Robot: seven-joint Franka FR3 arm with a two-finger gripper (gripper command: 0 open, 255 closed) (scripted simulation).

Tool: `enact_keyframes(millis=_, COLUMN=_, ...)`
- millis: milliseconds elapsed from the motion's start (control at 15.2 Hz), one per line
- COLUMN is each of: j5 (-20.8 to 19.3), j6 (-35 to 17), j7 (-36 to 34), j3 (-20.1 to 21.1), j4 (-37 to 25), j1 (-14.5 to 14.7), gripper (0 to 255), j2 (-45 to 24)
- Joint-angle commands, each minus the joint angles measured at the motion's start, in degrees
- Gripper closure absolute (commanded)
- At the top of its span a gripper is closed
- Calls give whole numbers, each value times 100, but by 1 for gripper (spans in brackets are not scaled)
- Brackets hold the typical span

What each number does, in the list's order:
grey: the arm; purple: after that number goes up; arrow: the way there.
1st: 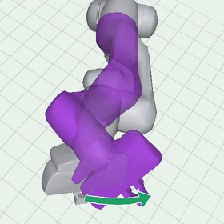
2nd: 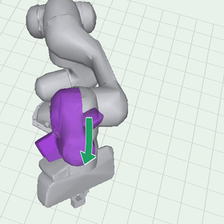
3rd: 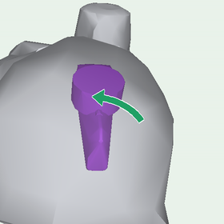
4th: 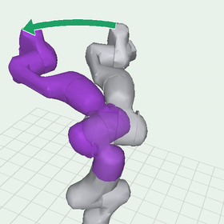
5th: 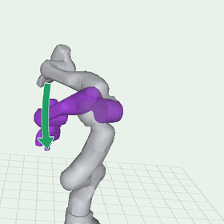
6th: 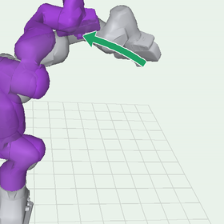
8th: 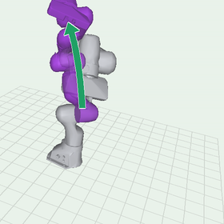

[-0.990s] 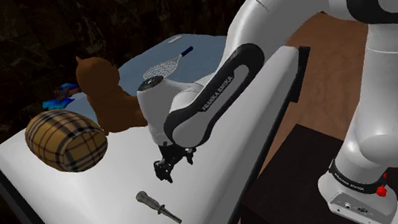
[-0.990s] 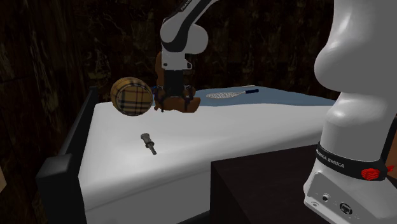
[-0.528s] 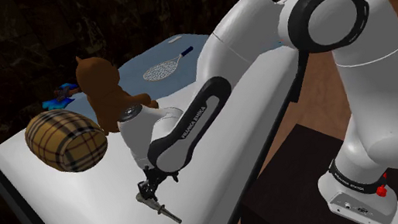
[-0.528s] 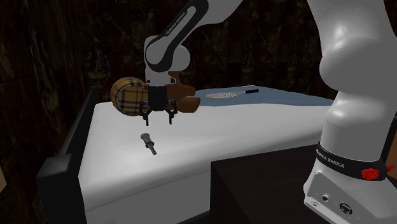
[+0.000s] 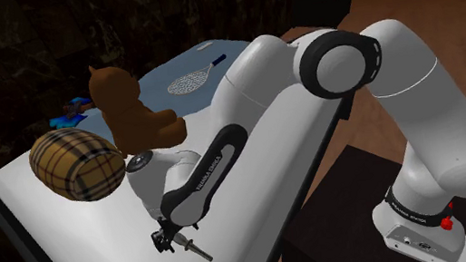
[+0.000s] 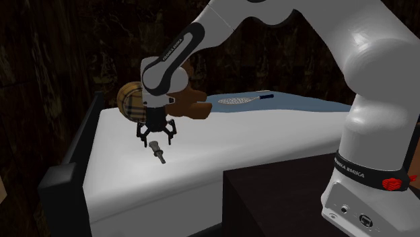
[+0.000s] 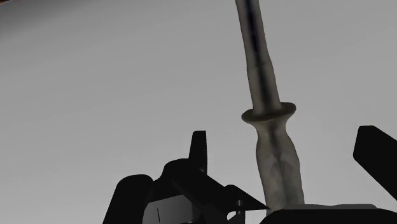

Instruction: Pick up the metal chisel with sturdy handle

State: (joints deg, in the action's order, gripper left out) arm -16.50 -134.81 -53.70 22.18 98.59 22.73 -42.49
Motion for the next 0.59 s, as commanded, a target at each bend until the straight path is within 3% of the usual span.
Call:
enact_keyframes(millis=0, j5=-40, j6=-96, j7=-18, j3=-40, j4=-16, j1=27, gripper=0, j2=-111)
enact_keyframes(millis=330, j5=-107, j6=-247, j7=-45, j3=-111, j4=-77, j1=81, gripper=0, j2=-323)
enact_keyframes(millis=396, j5=-107, j6=-253, j7=-45, j3=-111, j4=-68, j1=78, gripper=255, j2=-319)
enact_keyframes(millis=528, j5=-106, j6=-249, j7=-46, j3=-110, j4=-71, j1=79, gripper=255, j2=-318)
